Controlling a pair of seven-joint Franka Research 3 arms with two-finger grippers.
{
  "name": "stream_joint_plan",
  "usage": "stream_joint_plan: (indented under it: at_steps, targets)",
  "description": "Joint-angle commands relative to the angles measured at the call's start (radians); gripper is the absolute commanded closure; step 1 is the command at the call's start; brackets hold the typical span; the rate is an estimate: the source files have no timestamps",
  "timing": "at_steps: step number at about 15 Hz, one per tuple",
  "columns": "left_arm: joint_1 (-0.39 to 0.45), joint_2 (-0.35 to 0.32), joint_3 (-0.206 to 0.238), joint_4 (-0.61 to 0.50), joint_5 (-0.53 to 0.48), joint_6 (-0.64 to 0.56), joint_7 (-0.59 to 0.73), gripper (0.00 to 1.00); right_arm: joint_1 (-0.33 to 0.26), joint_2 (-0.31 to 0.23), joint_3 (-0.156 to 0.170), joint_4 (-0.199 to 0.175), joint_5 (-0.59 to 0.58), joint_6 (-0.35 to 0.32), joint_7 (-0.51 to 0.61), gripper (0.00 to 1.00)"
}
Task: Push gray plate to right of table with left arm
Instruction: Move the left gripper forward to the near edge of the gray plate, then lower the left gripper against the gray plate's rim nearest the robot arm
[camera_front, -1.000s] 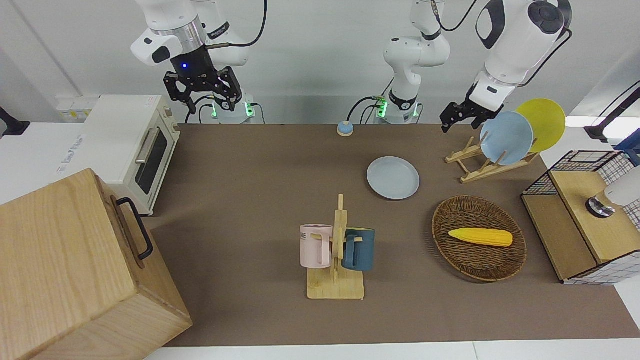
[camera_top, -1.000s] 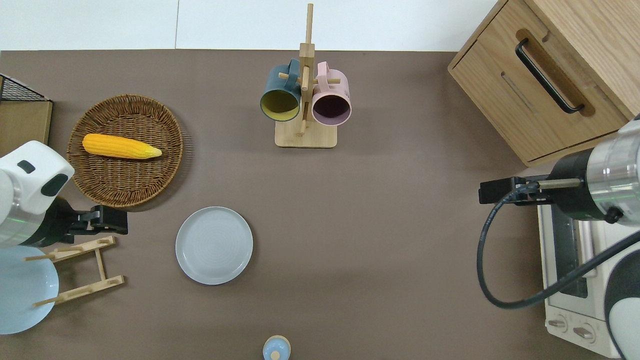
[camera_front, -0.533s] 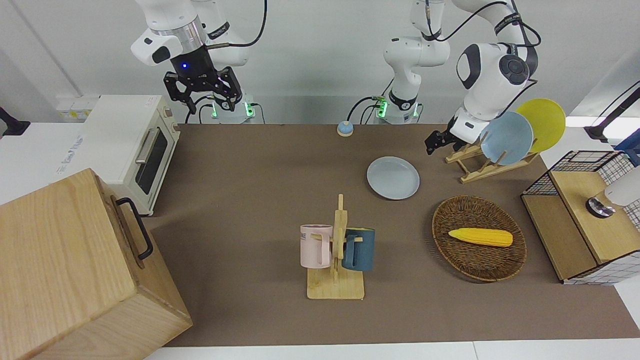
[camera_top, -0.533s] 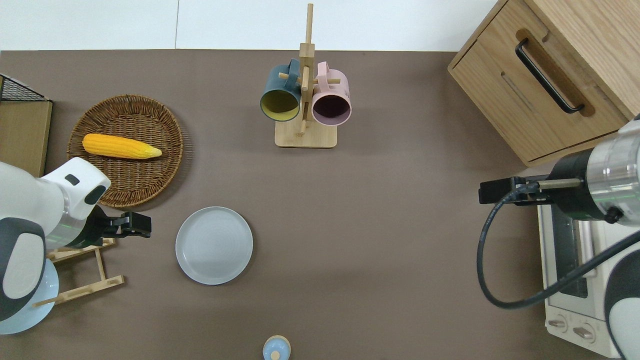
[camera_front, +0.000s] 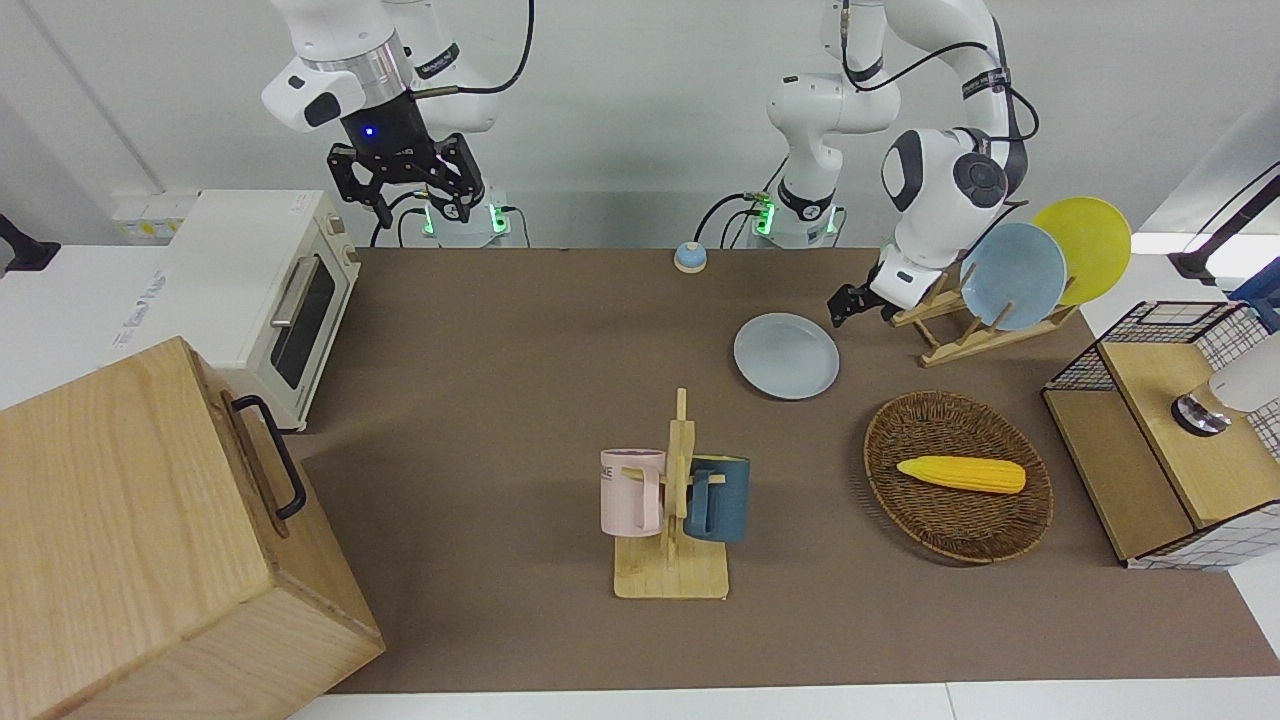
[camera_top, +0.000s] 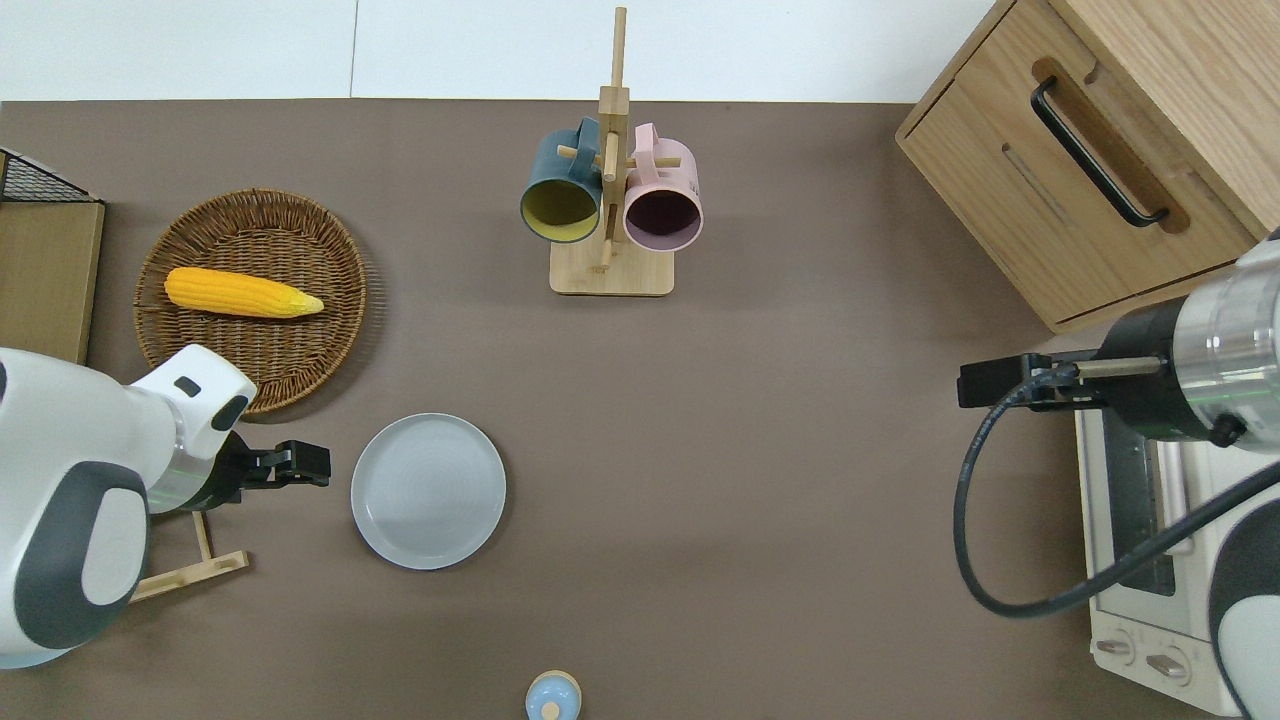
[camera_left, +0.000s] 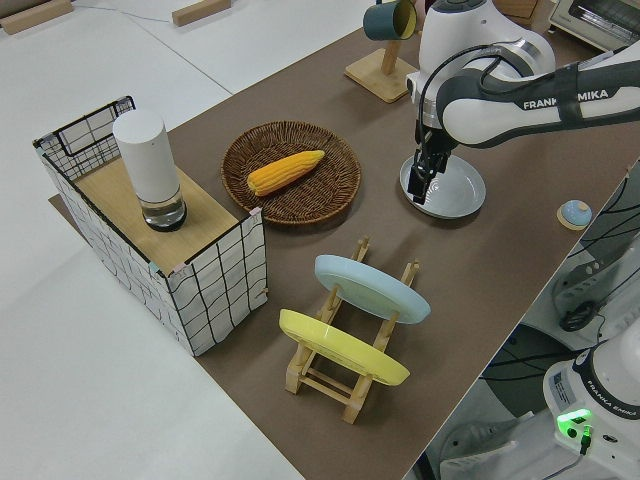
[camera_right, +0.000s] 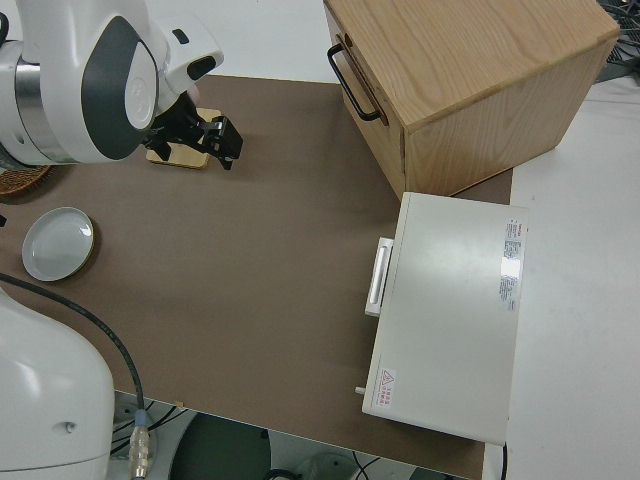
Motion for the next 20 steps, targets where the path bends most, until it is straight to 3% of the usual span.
stream_joint_plan:
  at_steps: [1,9,12,17,20]
  targets:
    - [-0.007,-0.021,0.001,-0.113,-0.018,0.125,0.022,0.01,-0.006,0.006,0.004,0.014,0.016,-0.005,0.002,0.005]
    - [-0.038,0.023,0.001,-0.156,-0.018,0.183,0.02,0.05,-0.006,0.006,0.004,0.014,0.016,-0.005,0.002,0.005]
    - [-0.038,0.037,0.001,-0.157,-0.018,0.191,0.02,0.17,-0.006,0.006,0.004,0.014,0.016,-0.005,0.002,0.005]
    - [-0.064,0.051,0.001,-0.157,-0.028,0.197,0.02,0.24,-0.006,0.006,0.004,0.014,0.016,-0.005,0.002,0.005]
    - [-0.07,0.069,0.001,-0.156,-0.04,0.219,0.02,0.4,-0.006,0.006,0.004,0.014,0.016,-0.005,0.002,0.005]
